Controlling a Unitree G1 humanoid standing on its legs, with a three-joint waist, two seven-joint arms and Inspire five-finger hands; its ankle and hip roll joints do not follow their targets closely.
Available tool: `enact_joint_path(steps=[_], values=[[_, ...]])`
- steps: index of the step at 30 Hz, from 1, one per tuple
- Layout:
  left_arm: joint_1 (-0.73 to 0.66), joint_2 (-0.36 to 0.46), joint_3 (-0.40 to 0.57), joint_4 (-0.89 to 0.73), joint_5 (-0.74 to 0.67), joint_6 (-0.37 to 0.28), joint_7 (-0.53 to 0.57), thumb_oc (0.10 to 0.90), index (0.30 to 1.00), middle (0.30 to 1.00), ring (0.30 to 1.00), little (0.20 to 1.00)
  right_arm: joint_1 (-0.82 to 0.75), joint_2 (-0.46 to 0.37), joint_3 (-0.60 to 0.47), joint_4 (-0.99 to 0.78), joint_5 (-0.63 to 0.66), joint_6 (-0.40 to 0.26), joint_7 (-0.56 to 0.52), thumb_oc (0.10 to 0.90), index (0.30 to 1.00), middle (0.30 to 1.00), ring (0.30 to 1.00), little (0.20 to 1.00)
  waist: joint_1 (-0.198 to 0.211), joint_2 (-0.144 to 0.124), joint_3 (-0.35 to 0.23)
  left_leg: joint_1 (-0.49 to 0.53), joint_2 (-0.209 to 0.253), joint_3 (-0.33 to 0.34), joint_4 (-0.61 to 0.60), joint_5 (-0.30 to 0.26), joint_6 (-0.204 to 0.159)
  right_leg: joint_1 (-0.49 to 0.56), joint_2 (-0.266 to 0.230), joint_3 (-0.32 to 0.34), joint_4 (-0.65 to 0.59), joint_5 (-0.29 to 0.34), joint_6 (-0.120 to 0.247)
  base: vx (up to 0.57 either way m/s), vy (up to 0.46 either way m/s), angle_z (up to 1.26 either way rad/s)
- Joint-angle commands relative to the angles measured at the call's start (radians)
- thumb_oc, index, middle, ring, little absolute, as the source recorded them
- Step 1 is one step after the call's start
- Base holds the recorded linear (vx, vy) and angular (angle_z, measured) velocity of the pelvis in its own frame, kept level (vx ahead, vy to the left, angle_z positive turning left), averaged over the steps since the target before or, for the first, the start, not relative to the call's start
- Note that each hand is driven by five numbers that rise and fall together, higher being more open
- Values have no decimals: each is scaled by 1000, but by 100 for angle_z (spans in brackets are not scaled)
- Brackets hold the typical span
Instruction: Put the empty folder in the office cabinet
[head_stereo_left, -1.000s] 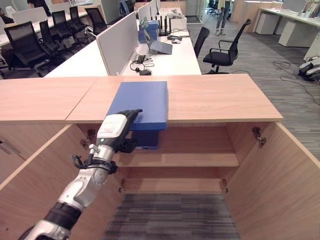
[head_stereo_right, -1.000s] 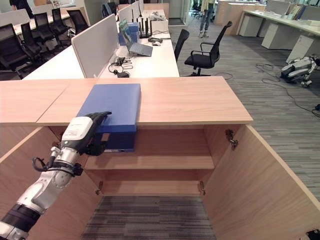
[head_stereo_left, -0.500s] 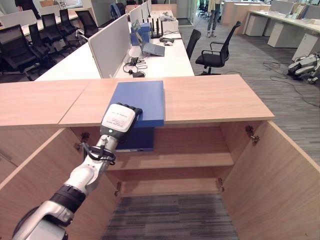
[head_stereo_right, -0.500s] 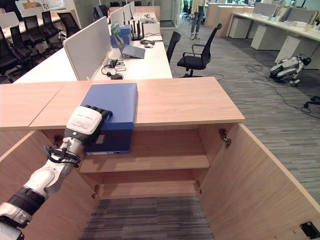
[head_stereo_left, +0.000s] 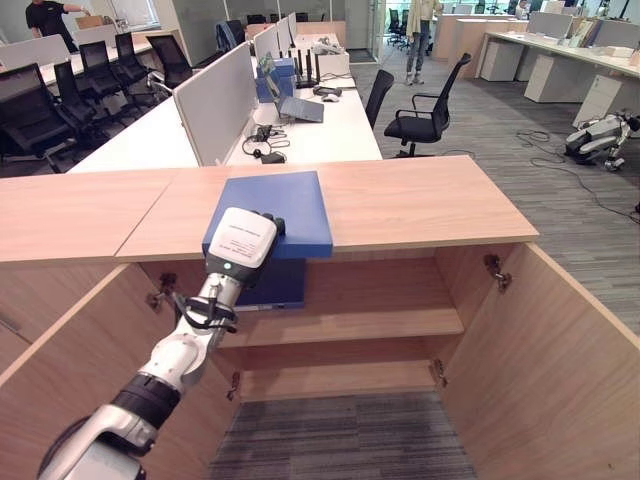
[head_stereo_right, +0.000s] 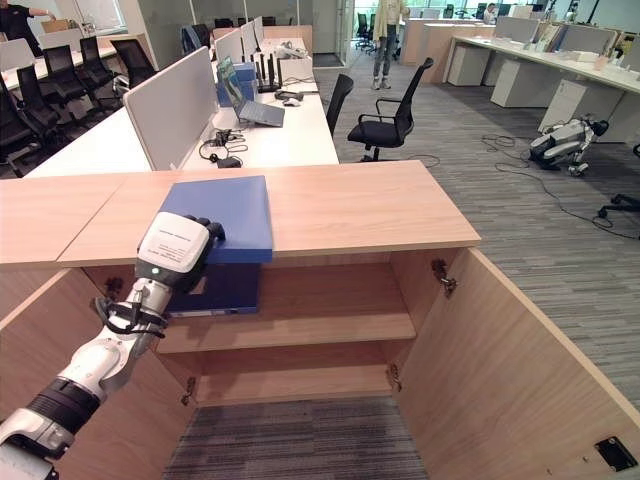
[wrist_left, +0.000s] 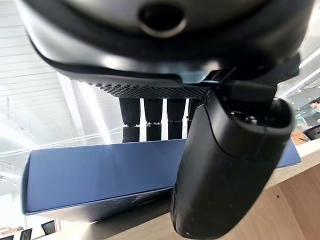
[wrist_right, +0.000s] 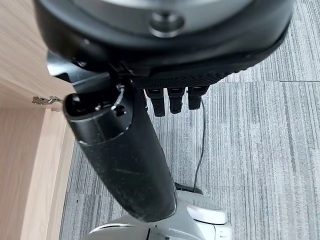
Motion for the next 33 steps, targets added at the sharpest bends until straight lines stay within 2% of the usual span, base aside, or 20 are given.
enact_joint_path(steps=[1, 2, 3, 4, 5, 6, 7, 8, 10, 11, 12, 13, 14, 18, 22, 24, 29, 32, 33], values=[[57, 2, 117, -114, -87, -60, -52, 400, 300, 300, 300, 300, -12, -35, 2, 28, -23, -18, -30, 800, 900, 900, 900, 900, 12, -56, 5, -4, -14, 2, -4, -121, -13, 32, -66, -63, 6, -33, 118, 0, 0, 0], [93, -2, 143, -172, -118, -86, -59, 400, 300, 300, 300, 300, -7, -31, -2, 29, -23, -16, -29, 800, 900, 900, 900, 900, 14, -57, 6, -5, -14, -1, -4, -120, -12, 31, -66, -65, 6, -32, 118, 0, 0, 0], [148, -19, 174, -280, -197, -139, -69, 400, 300, 300, 300, 300, -3, -24, -7, 33, -25, -13, -29, 800, 900, 900, 900, 900, 19, -59, 8, -6, -15, -3, -4, -119, -12, 30, -66, -68, 6, -31, 117, 0, 0, 0], [154, -18, 179, -287, -199, -139, -73, 400, 300, 300, 300, 300, -3, -24, -5, 33, -26, -13, -29, 800, 900, 900, 900, 900, 18, -58, 8, -6, -15, -3, -4, -120, -12, 30, -66, -67, 6, -31, 117, 0, 0, 0], [184, -27, 197, -342, -257, -165, -86, 400, 300, 300, 300, 300, -1, -23, -5, 35, -29, -12, -27, 800, 900, 900, 900, 900, 21, -60, 9, -6, -15, -3, -4, -119, -12, 30, -66, -69, 6, -30, 116, -1, -4, 4], [208, -39, 208, -386, -320, -191, -102, 400, 300, 300, 300, 300, -2, -22, -8, 35, -30, -12, -27, 800, 900, 900, 900, 900, 25, -62, 11, -8, -14, -5, -4, -118, -12, 29, -66, -70, 6, -30, 116, 0, -11, 6], [269, -63, 238, -503, -515, -256, -172, 400, 300, 300, 300, 300, -2, -24, -13, 32, -36, -10, -22, 800, 900, 900, 900, 900, 29, -64, 14, -10, -13, -7, -4, -114, -13, 27, -66, -73, 6, -28, 117, 0, -9, 5], [275, -62, 244, -510, -520, -255, -178, 400, 300, 300, 300, 300, -1, -25, -12, 32, -36, -10, -22, 800, 900, 900, 900, 900, 28, -64, 13, -10, -12, -7, -4, -114, -13, 27, -66, -72, 6, -28, 117, -1, -5, 5], [332, -82, 274, -610, -759, -296, -248, 400, 300, 300, 300, 300, 0, -29, -10, 31, -45, -9, -10, 800, 900, 900, 900, 900, 30, -63, 14, -7, -10, -8, -4, -121, -13, 30, -66, -74, 6, -32, 119, 28, 2, 10], [357, -104, 266, -641, -1034, -321, -313, 400, 300, 300, 300, 300, -5, -35, -5, 30, -48, -8, 5, 800, 900, 900, 900, 900, 32, -60, 18, -6, -9, -9, -4, -119, -14, 31, -67, -76, 6, -30, 119, 21, 6, 6], [387, -118, 251, -666, -1265, -319, -386, 400, 300, 300, 300, 300, -18, -33, -4, 32, -54, -2, 21, 800, 900, 900, 900, 900, 36, -57, 22, -8, -9, -12, -4, -116, -14, 30, -68, -76, 6, -28, 118, -14, 10, 4], [407, -121, 237, -678, -1409, -299, -431, 400, 300, 300, 300, 300, -27, -31, -4, 38, -58, 5, 33, 800, 900, 900, 900, 900, 37, -56, 25, -9, -8, -14, -4, -115, -14, 29, -67, -77, 6, -27, 118, -14, 6, 10], [421, -122, 237, -682, -1435, -291, -438, 400, 300, 300, 300, 300, -28, -29, -4, 40, -60, 5, 37, 800, 900, 900, 900, 900, 39, -56, 28, -10, -8, -15, -4, -115, -14, 28, -67, -77, 6, -27, 117, -9, 1, 18], [446, -103, 238, -679, -1389, -272, -428, 400, 300, 300, 300, 300, -34, -23, -6, 44, -60, 9, 39, 800, 900, 900, 900, 900, 46, -57, 34, -15, -9, -23, -4, -114, -14, 27, -66, -79, 6, -28, 116, -10, -1, 4], [496, -50, 240, -701, -1451, -250, -483, 400, 300, 300, 300, 300, -33, -27, 2, 38, -74, 9, 47, 800, 900, 900, 900, 900, 52, -53, 43, -21, -10, -28, -4, -109, -14, 24, -66, -86, 6, -27, 117, -9, 3, -2], [513, -29, 238, -701, -1437, -245, -498, 400, 300, 300, 300, 300, -37, -28, 4, 40, -80, 12, 51, 800, 900, 900, 900, 900, 54, -51, 42, -22, -11, -29, -4, -109, -13, 22, -67, -87, 6, -27, 118, -1, 8, 6], [529, 11, 226, -632, -1306, -219, -511, 400, 300, 300, 300, 300, -44, -21, 6, 26, -53, 8, 58, 800, 900, 900, 900, 900, 56, -49, 42, -23, -10, -32, -4, -108, -12, 21, -67, -88, 6, -29, 117, 2, 3, 4], [547, 28, 196, -500, -1115, -199, -530, 400, 300, 300, 300, 300, -82, -11, 39, -73, -9, -12, 63, 800, 900, 900, 900, 900, 62, -48, 43, -25, -10, -29, -4, -107, -13, 19, -68, -90, 6, -28, 117, 2, -1, -1], [545, 27, 194, -497, -1113, -201, -529, 400, 300, 300, 300, 300, -81, -12, 40, -75, -9, -11, 62, 800, 900, 900, 900, 900, 62, -48, 42, -24, -10, -29, -4, -107, -13, 19, -68, -90, 6, -29, 117, 0, 0, 0]])
